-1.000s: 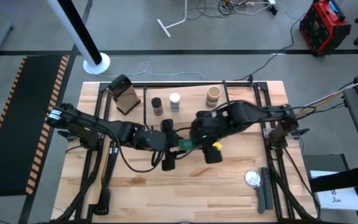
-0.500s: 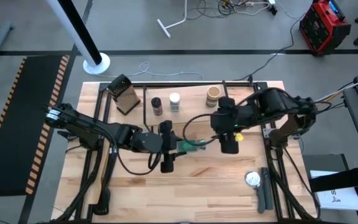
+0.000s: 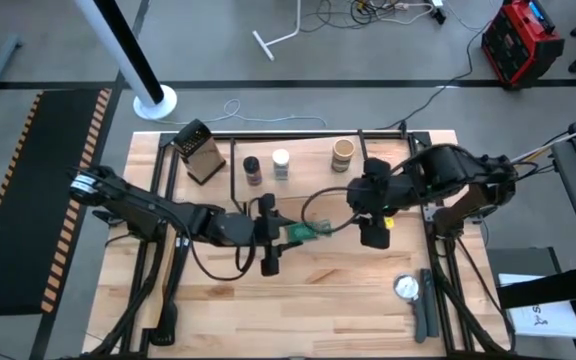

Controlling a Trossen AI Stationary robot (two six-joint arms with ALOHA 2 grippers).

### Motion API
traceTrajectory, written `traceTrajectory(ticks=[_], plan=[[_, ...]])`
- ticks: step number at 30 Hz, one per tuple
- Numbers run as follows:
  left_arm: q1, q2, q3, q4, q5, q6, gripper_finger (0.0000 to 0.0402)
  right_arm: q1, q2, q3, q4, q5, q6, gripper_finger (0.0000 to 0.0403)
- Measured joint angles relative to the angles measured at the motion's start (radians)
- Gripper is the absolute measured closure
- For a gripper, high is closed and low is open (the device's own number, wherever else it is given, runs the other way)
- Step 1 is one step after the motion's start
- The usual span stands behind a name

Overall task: Shelf spices
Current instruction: Put the green seasoning bottle on the shelf

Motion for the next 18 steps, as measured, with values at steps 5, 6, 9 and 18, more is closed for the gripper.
traceTrajectory(ticks=[5,6,9,18], plan=[[0.001,-0.051,-0.091,0.23,-0.039,0.059,0.0217,0.021,-0.001,-0.146,0.104,0.0,-0.034,0.0167],[0.001,-0.056,-0.11,0.292,-0.039,0.075,0.0217,0.024,-0.003,-0.173,0.166,0.0,-0.054,0.0168],[0.001,-0.063,-0.154,0.432,-0.038,0.108,0.0217,0.03,-0.013,-0.229,0.322,0.0,-0.12,0.0167],[-0.003,-0.063,-0.169,0.482,-0.036,0.148,0.0217,0.028,-0.071,-0.32,0.603,0.009,-0.217,0.0134]])
